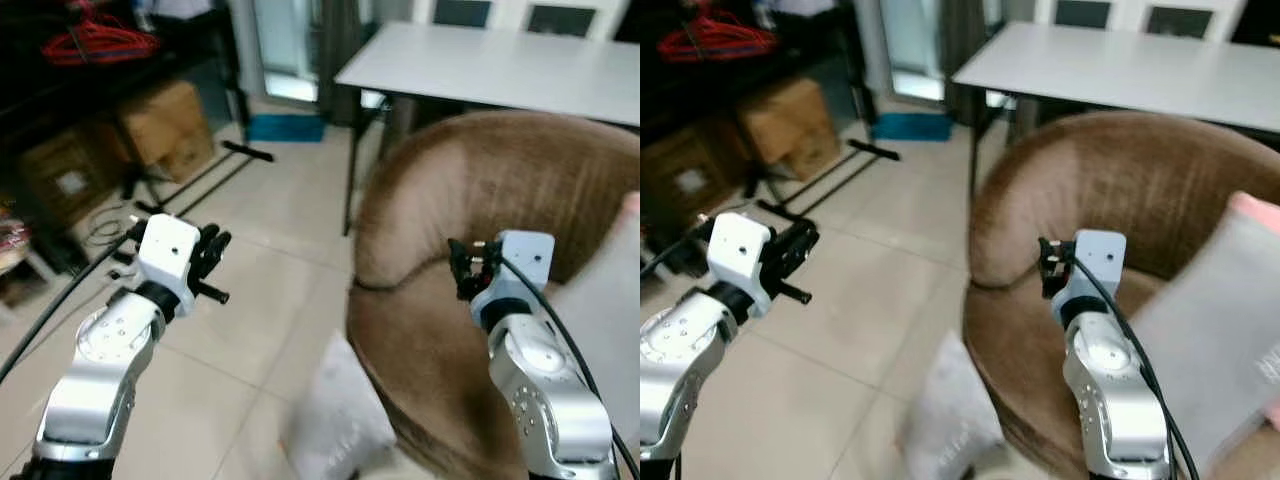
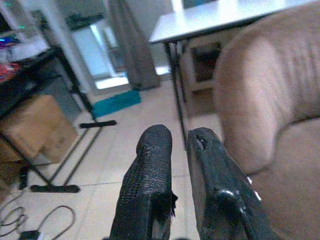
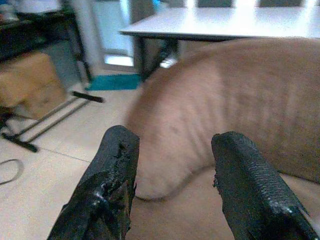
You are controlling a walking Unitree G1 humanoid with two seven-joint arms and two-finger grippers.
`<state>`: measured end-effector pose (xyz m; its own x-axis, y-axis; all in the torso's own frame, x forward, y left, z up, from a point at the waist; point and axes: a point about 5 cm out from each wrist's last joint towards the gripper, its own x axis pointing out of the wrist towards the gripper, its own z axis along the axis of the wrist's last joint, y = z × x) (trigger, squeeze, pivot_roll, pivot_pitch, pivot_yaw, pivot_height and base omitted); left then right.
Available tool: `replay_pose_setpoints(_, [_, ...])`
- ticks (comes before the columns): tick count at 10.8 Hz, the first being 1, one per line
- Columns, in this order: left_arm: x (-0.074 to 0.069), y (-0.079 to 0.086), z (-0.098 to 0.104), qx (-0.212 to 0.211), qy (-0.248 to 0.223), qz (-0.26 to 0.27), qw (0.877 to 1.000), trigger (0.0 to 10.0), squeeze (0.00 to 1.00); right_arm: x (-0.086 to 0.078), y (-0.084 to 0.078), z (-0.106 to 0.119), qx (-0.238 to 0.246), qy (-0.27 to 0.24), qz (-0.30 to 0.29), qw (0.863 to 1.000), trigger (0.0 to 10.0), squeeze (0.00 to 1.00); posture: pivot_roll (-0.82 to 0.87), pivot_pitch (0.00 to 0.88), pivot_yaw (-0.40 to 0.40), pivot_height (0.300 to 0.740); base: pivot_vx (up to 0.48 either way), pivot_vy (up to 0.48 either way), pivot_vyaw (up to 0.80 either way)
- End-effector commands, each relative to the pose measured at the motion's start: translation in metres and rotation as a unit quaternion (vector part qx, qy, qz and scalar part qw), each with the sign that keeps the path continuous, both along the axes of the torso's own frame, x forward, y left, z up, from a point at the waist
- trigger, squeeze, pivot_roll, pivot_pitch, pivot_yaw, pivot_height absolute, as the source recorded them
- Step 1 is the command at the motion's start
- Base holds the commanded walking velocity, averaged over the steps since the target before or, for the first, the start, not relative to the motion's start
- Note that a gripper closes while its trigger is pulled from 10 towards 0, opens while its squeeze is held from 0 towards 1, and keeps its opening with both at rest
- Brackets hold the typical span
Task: Move the pillow to the sofa from floor
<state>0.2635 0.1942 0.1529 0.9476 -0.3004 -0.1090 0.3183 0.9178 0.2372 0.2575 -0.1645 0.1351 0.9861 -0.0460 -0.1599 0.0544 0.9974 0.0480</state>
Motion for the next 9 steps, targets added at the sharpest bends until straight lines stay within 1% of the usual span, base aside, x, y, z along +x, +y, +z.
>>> replay_pose_setpoints(1, [-0.0008, 0.0068, 0.0027, 0.01, -0.004, 0.009, 1.0, 10.0, 0.0, 0.002, 0.0101, 0.0031, 0.007, -0.007, 0.021, 1.0, 10.0, 0.0, -0.11, 0.0, 0.033, 0.74, 0.345, 0.0, 0.0])
replay_pose_setpoints(2, [-0.0007, 0.0069, 0.0024, 0.012, -0.004, 0.01, 1.0, 10.0, 0.0, 0.0022, 0.0093, 0.0029, 0.015, -0.006, 0.018, 1.0, 10.0, 0.0, -0.11, 0.0, 0.033, 0.74, 0.311, 0.0, 0.0])
replay_pose_setpoints(5, [-0.0022, 0.0069, -0.0002, 0.023, -0.004, 0.009, 1.0, 10.0, 0.0, 0.0007, 0.0102, 0.0019, 0.005, -0.002, 0.037, 0.999, 10.0, 0.0, -0.11, 0.0, 0.032, 0.74, 0.0, 0.0, 0.0])
replay_pose_setpoints(7, [-0.0039, 0.006, -0.0025, 0.038, -0.003, 0.001, 0.999, 10.0, 0.0, -0.0014, 0.0087, 0.0028, 0.023, -0.016, 0.031, 0.999, 10.0, 0.0, -0.11, 0.0, 0.029, 0.72, 0.0, 0.0, 0.0])
replay_pose_setpoints(9, [-0.0059, 0.0057, -0.0043, 0.042, -0.002, -0.004, 0.999, 10.0, 0.0, -0.0027, 0.0078, 0.0002, 0.03, -0.015, 0.027, 0.999, 10.0, 0.0, -0.11, 0.0, 0.026, 0.7, 0.0, 0.0, 0.0])
